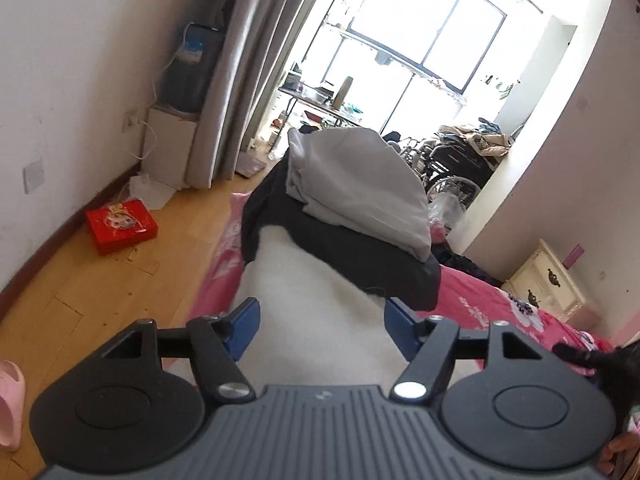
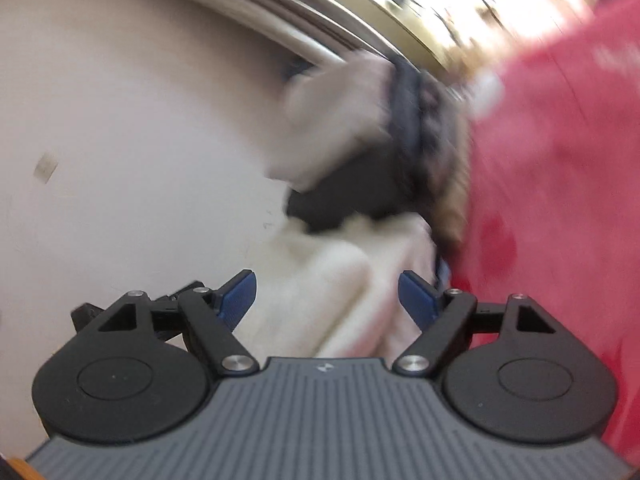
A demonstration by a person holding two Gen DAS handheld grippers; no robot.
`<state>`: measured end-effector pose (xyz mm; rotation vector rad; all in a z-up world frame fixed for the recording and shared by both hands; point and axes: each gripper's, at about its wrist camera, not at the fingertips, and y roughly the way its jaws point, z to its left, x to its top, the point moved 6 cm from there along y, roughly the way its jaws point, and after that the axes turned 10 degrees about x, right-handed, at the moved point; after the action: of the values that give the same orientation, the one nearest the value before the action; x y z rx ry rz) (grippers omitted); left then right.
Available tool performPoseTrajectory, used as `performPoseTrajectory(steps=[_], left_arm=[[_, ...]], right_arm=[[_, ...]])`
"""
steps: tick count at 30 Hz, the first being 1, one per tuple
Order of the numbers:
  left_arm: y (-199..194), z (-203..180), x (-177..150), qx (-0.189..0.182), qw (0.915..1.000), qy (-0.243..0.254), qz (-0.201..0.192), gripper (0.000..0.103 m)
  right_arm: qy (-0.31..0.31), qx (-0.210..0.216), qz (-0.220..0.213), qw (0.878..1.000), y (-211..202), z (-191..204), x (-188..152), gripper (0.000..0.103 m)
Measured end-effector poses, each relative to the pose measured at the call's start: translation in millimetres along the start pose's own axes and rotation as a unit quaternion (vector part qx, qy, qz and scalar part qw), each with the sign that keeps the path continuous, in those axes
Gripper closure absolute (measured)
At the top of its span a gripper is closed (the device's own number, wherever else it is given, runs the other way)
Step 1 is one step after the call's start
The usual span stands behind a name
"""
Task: Fold clothes
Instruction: 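Lower the held sweater onto the stack of folded clothes with both tools, then open both tools and release the sweater on the stack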
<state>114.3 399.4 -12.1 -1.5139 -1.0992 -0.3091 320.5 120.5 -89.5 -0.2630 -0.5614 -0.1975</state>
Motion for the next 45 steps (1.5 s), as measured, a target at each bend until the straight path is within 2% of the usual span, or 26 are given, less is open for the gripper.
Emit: performPoseTrajectory(steps=[2,4,7,8,11,12,13,15,16,17,19,23,24,26,27,29,31,32,34,37,39,43,45], left_arm=[[-2.2,-0.4,-6.8,0.004,0.9998,0.016,0.013,0.034],[-0.1,-3.1,-20.7,0.01,0.9988,0.04,0.027,0.034],[18.8,-5.6,-43.8,0.029,0.9962,0.073,0.038,0.033],[23.0,-7.7,-48.9,0.036,0.9953,0.083,0.033,0.028],[33.9,-16.8,-55.1,0.036,0.9943,0.096,0.028,0.026],[36.2,-21.3,-55.6,0.034,0.9931,0.109,0.027,0.026],[36.3,-25.5,-55.0,0.036,0.9916,0.123,0.022,0.026],[30.2,-31.9,-50.6,0.047,0.9886,0.142,0.013,0.029],[23.1,-32.9,-48.7,0.051,0.9878,0.147,0.004,0.033],[12.9,-33.3,-49.1,0.053,0.9866,0.154,-0.009,0.035],[-9.8,-36.0,-54.8,0.06,0.9809,0.182,-0.034,0.034],[-31.1,-39.0,-91.7,0.104,0.9607,0.253,-0.048,0.035],[-32.0,-38.4,-99.0,0.108,0.9612,0.249,-0.049,0.035],[-25.7,-34.0,-105.8,0.098,0.9709,0.215,-0.035,0.033],[-21.1,-32.2,-106.8,0.093,0.9749,0.2,-0.028,0.031],[-19.8,-30.7,-103.6,0.094,0.9767,0.192,-0.024,0.03],[-25.3,-24.6,-96.0,0.094,0.9815,0.166,-0.006,0.032],[-31.2,-19.7,-92.0,0.094,0.9842,0.15,0.0,0.033],[-45.7,-10.1,-88.9,0.095,0.9877,0.124,0.009,0.034],[-55.6,0.5,-96.1,0.092,0.9895,0.102,0.045,0.035],[-60.3,0.6,-100.9,0.102,0.9883,0.101,0.052,0.036],[-71.9,-35.2,-78.1,0.099,0.9815,0.164,-0.005,0.036],[-54.7,-64.4,-57.6,0.087,0.9748,0.205,-0.02,0.034]], right_arm=[[-0.064,0.012,0.01,0.998,4.3,28.2,-6.8,0.026],[-0.136,0.024,0.024,0.99,17.3,56.6,-12.3,0.026],[-0.247,0.016,0.055,0.967,40.0,81.0,-34.5,0.028],[-0.261,-0.001,0.074,0.962,48.5,73.7,-43.6,0.031],[-0.285,-0.053,0.125,0.949,67.4,39.1,-69.5,0.034],[-0.281,-0.066,0.134,0.948,68.9,24.6,-75.4,0.034],[-0.267,-0.068,0.13,0.952,65.9,16.7,-75.2,0.034],[-0.256,-0.071,0.128,0.956,57.9,16.4,-67.6,0.035],[-0.257,-0.071,0.125,0.956,57.2,18.7,-63.8,0.041],[-0.264,-0.068,0.119,0.955,59.6,23.3,-61.2,0.044],[-0.285,-0.045,0.109,0.951,40.4,46.6,-59.0,0.044],[-0.338,0.012,0.123,0.933,18.5,81.3,-84.9,0.044],[-0.349,0.02,0.14,0.926,18.8,85.7,-97.2,0.044],[-0.376,-0.006,0.177,0.91,30.5,77.1,-124.4,0.044],[-0.391,-0.024,0.185,0.901,36.8,69.7,-137.6,0.043],[-0.419,-0.052,0.189,0.887,43.0,64.0,-154.8,0.038],[-0.436,-0.057,0.189,0.878,38.7,72.1,-155.9,0.04],[-0.437,-0.055,0.186,0.878,33.9,76.3,-153.2,0.043],[-0.429,-0.044,0.162,0.888,16.6,82.8,-142.7,0.044],[-0.416,-0.022,0.129,0.9,-8.8,92.2,-133.1,0.044],[-0.413,-0.007,0.124,0.902,-17.6,95.6,-137.7,0.044],[-0.398,-0.01,0.116,0.91,-27.8,92.9,-138.2,0.044],[-0.365,-0.015,0.104,0.925,-32.5,86.7,-129.8,0.044]])
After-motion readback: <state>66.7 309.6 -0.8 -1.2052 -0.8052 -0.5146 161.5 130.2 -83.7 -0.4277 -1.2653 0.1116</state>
